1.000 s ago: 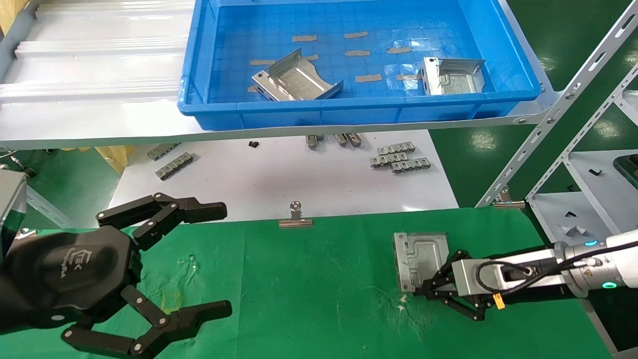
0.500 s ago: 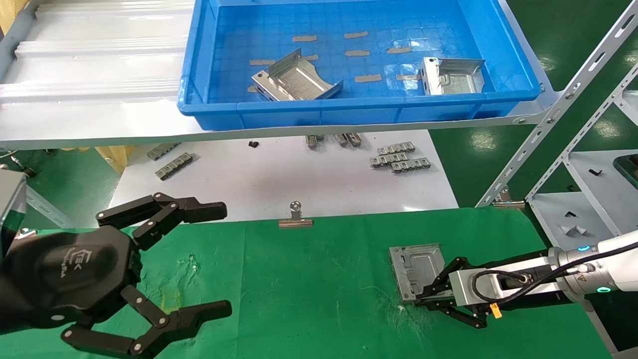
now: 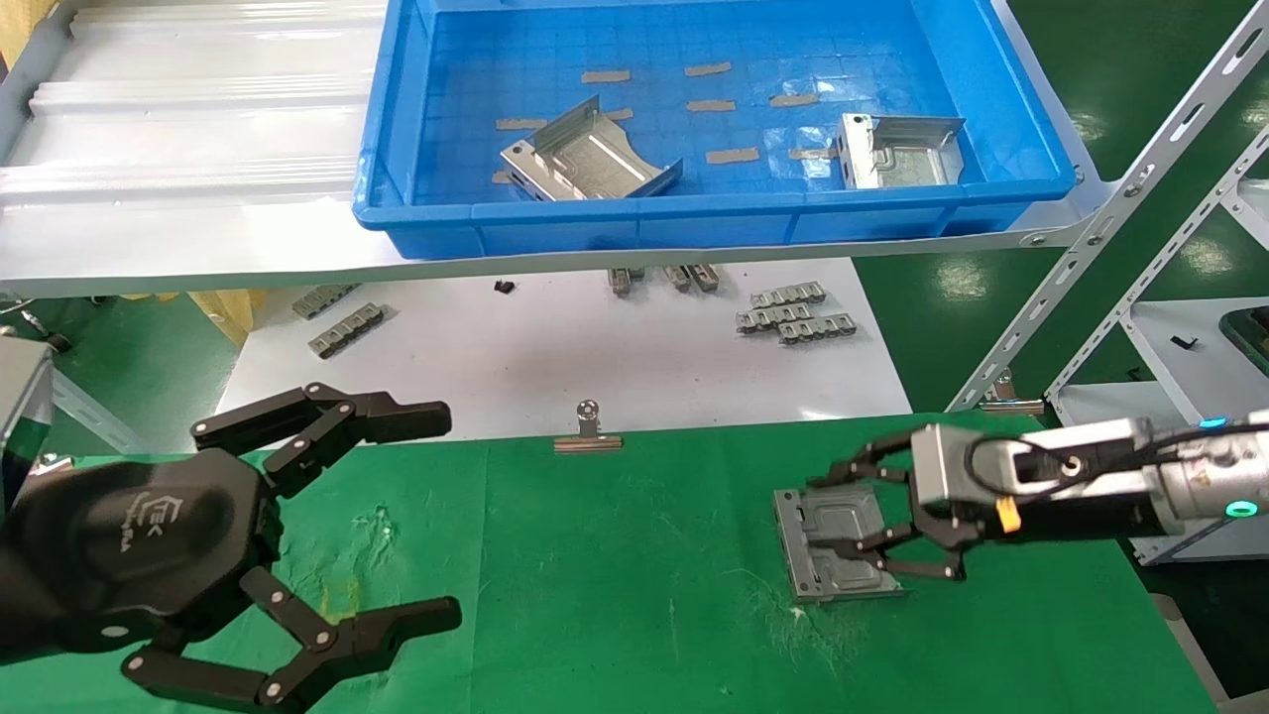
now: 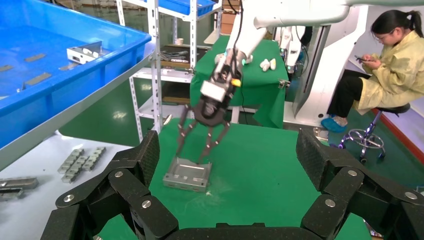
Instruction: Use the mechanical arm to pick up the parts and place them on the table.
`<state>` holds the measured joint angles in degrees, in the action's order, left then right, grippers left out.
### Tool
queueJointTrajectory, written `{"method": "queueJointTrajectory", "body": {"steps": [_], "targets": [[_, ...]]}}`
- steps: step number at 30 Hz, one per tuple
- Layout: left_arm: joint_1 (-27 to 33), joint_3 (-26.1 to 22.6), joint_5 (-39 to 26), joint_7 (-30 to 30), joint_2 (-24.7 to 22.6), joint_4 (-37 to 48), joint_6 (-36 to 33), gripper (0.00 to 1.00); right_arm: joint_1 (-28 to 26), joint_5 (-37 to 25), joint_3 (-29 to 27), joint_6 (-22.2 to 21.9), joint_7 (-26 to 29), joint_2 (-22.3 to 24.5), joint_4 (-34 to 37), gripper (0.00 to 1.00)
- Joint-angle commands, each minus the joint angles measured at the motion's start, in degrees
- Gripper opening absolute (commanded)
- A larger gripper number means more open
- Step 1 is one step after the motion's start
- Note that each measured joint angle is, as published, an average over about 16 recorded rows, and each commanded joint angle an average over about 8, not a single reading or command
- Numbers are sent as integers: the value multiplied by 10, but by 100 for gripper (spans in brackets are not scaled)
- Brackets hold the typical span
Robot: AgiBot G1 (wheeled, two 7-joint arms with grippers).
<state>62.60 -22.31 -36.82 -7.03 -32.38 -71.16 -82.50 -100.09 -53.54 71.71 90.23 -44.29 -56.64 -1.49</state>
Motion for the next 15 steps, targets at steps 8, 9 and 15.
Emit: {"method": "queueJointTrajectory", "body": {"steps": [8,9,15], "targets": [[0,0,0,0,0,0,0,100,-5,17,-10,15,61,8,-18,100],[0,0,0,0,0,0,0,100,-5,19,-11,15,65,9,-19,100],[0,0,0,0,0,0,0,100,-4,15,-9,14,56,8,-17,100]]}}
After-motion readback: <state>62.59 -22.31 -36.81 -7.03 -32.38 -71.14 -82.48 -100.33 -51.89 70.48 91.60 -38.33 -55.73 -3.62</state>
